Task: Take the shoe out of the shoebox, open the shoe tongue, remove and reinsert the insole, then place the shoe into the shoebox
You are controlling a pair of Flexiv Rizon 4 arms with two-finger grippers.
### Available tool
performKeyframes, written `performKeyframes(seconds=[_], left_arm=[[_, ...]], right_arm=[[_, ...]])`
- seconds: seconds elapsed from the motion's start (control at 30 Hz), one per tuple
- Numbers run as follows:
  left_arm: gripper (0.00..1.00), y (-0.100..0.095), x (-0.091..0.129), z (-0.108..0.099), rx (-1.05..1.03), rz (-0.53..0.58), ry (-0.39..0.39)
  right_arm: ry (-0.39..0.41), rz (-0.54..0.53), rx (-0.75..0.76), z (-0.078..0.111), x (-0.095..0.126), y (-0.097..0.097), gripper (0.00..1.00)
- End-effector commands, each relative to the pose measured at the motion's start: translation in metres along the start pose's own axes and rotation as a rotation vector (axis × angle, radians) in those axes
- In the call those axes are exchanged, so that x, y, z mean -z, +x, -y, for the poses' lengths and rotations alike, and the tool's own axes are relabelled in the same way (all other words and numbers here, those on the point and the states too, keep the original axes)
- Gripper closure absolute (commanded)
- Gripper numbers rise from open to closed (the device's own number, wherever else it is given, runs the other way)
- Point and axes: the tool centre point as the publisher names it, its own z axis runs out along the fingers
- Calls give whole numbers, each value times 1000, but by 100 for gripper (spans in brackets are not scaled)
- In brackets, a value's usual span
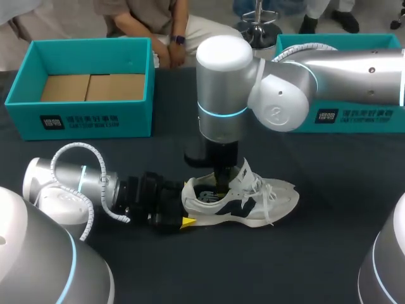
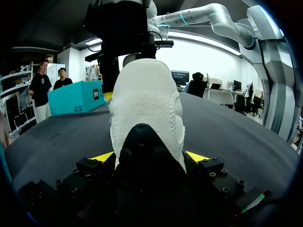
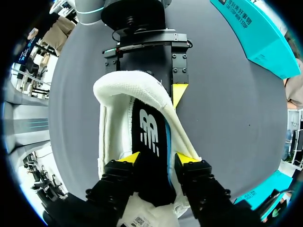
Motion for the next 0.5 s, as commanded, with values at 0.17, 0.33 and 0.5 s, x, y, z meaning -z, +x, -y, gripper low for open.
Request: performKeyframes(seconds=[0.17,0.33,0.5], left_arm=[[100,2,-3,-4,-2,0,-3],[100,2,-3,-4,-2,0,-3],[100,2,-3,-4,-2,0,-3]], right_arm=[[-7,-15,8,-6,-10,-3,55],[-29,-42,25,-15,-25,-1,56],[-44,-75,37,-22,-37,5,59]])
